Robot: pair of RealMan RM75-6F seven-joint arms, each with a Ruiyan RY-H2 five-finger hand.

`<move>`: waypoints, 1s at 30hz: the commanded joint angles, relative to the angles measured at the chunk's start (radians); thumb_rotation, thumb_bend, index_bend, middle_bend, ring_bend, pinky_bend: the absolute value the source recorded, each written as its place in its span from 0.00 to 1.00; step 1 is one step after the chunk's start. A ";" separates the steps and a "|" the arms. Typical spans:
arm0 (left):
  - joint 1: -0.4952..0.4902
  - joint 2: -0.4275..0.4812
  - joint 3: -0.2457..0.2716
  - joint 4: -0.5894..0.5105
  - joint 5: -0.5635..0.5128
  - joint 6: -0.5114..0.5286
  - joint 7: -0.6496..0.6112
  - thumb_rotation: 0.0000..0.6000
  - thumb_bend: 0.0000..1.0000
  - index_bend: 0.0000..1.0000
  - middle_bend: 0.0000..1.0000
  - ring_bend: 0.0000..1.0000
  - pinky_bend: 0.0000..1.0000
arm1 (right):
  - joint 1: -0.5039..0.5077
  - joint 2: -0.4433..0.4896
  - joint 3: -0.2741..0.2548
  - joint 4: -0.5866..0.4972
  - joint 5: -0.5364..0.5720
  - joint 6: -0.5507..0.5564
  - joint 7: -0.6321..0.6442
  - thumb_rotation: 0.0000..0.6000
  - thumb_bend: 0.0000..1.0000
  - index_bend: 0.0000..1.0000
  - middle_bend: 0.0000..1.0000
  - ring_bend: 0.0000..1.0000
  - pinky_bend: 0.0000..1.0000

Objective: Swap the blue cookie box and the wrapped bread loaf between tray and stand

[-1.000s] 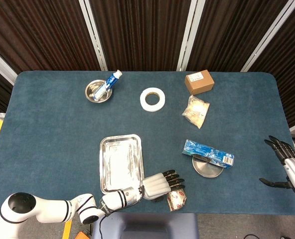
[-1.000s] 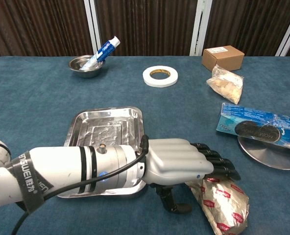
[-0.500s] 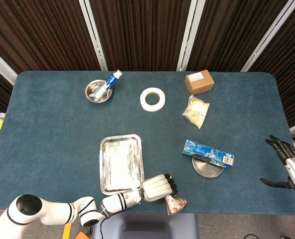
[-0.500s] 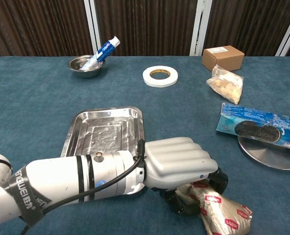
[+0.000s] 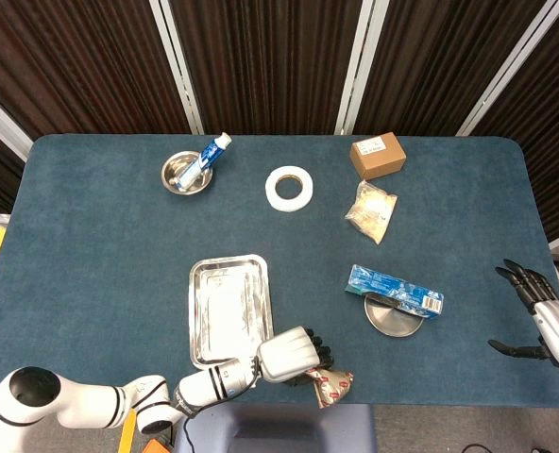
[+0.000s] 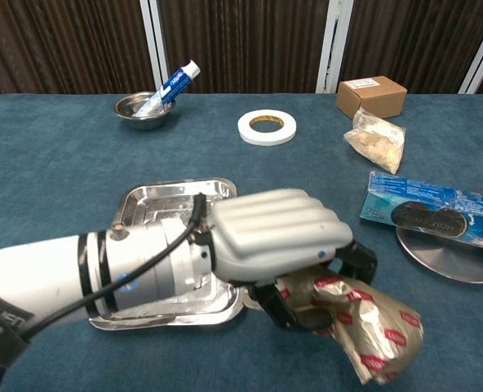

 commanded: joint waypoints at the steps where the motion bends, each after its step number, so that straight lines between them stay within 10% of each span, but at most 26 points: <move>1: 0.036 0.093 -0.010 -0.053 -0.016 0.046 0.049 1.00 0.39 0.77 0.70 0.48 0.59 | -0.002 -0.001 -0.001 -0.001 -0.007 0.006 -0.004 1.00 0.16 0.00 0.00 0.00 0.11; 11: 0.163 0.185 0.048 0.114 -0.119 0.093 -0.087 1.00 0.38 0.63 0.59 0.45 0.50 | -0.015 -0.001 0.007 -0.013 -0.002 0.022 -0.025 1.00 0.16 0.00 0.00 0.00 0.11; 17: 0.177 0.191 0.049 0.133 -0.158 0.059 -0.094 1.00 0.39 0.01 0.02 0.02 0.17 | -0.015 -0.006 0.000 -0.028 -0.020 0.018 -0.054 1.00 0.16 0.00 0.00 0.00 0.11; 30: 0.303 0.397 0.113 -0.133 -0.172 0.166 0.037 1.00 0.33 0.00 0.00 0.00 0.07 | -0.031 -0.016 0.002 -0.033 -0.032 0.046 -0.097 1.00 0.16 0.00 0.00 0.00 0.11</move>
